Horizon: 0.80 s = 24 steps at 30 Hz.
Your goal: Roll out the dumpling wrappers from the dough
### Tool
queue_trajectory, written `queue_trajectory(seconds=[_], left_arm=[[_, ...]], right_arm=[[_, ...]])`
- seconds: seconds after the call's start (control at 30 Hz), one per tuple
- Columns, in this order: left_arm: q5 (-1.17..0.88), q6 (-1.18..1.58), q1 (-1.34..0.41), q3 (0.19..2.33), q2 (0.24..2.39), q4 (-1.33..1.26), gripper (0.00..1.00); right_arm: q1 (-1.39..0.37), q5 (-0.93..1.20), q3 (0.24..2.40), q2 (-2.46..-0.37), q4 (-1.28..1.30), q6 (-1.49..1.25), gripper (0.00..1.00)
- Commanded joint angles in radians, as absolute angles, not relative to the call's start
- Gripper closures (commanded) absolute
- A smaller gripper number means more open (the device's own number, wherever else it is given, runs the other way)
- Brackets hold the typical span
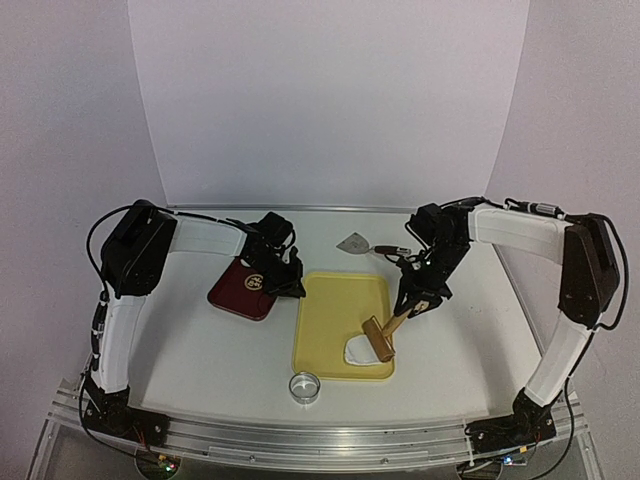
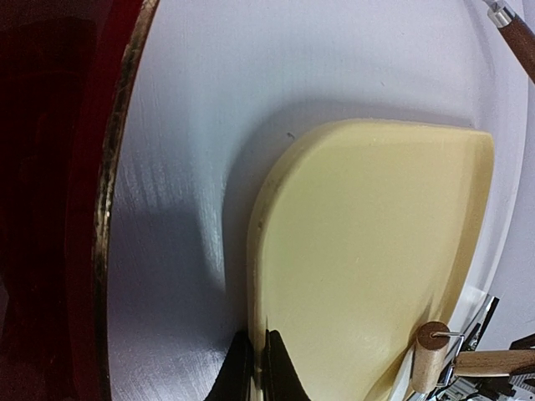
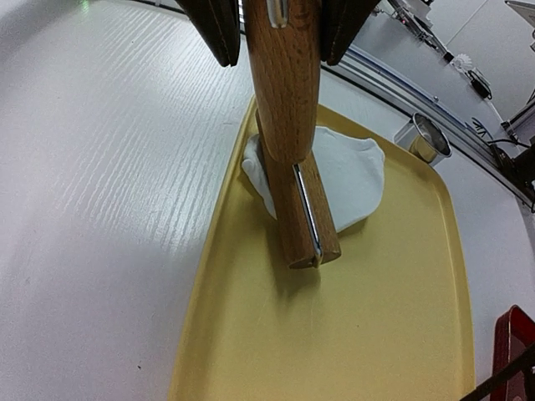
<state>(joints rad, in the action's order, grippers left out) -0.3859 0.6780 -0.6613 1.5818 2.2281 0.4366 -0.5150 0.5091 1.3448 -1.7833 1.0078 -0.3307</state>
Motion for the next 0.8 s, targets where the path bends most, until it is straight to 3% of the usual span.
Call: queue_trajectory(seconds=[0.0, 0.77], left_arm=[[-0.29, 0.633, -0.649, 1.569, 2.247, 0.516, 1.0], [-0.297, 0.635, -0.649, 1.574, 2.247, 0.517, 1.0]], right_arm=[[-0.562, 0.195, 1.244, -1.889, 1.113, -0.341, 1.0], [-0.699, 0.309, 1.343, -2.058, 1.049, -0.336, 1.0]])
